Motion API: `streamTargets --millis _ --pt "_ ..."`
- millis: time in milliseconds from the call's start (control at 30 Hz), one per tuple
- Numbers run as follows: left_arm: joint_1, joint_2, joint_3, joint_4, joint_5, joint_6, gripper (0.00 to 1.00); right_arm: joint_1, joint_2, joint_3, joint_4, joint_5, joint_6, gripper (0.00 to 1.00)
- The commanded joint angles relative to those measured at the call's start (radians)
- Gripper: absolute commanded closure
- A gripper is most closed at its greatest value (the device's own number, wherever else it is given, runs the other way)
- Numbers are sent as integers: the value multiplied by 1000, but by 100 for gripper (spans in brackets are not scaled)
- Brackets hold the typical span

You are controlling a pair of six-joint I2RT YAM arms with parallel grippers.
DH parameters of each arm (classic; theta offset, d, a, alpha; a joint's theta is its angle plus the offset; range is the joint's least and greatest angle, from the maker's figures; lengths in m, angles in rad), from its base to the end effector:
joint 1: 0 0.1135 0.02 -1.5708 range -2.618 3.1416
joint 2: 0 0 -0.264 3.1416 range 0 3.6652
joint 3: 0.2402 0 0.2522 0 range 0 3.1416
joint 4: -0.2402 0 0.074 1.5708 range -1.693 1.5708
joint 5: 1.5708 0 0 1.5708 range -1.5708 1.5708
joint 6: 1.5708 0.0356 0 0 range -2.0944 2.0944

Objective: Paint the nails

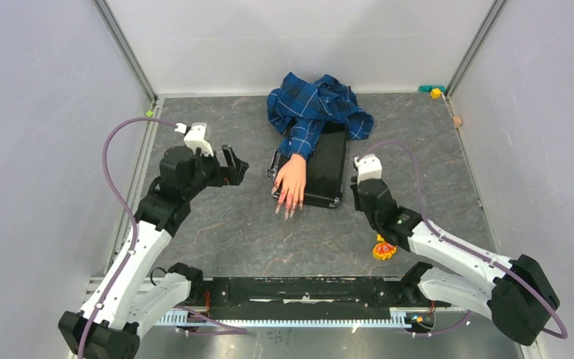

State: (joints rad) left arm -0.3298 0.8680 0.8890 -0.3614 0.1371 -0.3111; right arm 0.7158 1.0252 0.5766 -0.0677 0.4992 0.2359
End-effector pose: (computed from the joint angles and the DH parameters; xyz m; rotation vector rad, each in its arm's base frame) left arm 0.1839 -0.0681 0.3436 0.1126 1.9450 -0.5600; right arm 0.1782 0.1323 0.2350 -0.1868 2.0113 0.0802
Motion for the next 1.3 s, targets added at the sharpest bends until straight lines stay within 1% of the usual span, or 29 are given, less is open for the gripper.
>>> streamTargets --millis 0,133,267,533,633,800,1000,1067,1100,1133,1267 --pt "5 -60 -30 -71 -226 70 0 0 -62 -141 215 171 -12 100" --pt "5 -103 -38 -64 -312 114 0 0 -60 -264 355 218 -26 100" --pt "5 -157 -67 -45 -331 129 0 1 -42 -334 437 217 -14 100" --pt "5 -188 -77 -42 -353 139 0 0 -20 -361 467 220 -4 100" --pt "5 -196 -81 -38 -357 138 0 1 -5 -360 464 223 2 94" --pt "5 -207 -85 -33 -357 135 0 0 11 -365 464 227 9 88" --pt "5 -213 -87 -31 -355 132 0 1 18 -371 464 224 13 76" --pt "5 -213 -86 -30 -353 132 0 0 16 -373 464 225 14 69" --pt "5 -213 -87 -30 -351 132 0 1 15 -373 463 225 14 61" --pt "5 -213 -87 -28 -350 132 0 0 14 -374 463 224 11 57" --pt "5 -216 -88 -26 -347 132 0 0 11 -378 467 225 5 45"
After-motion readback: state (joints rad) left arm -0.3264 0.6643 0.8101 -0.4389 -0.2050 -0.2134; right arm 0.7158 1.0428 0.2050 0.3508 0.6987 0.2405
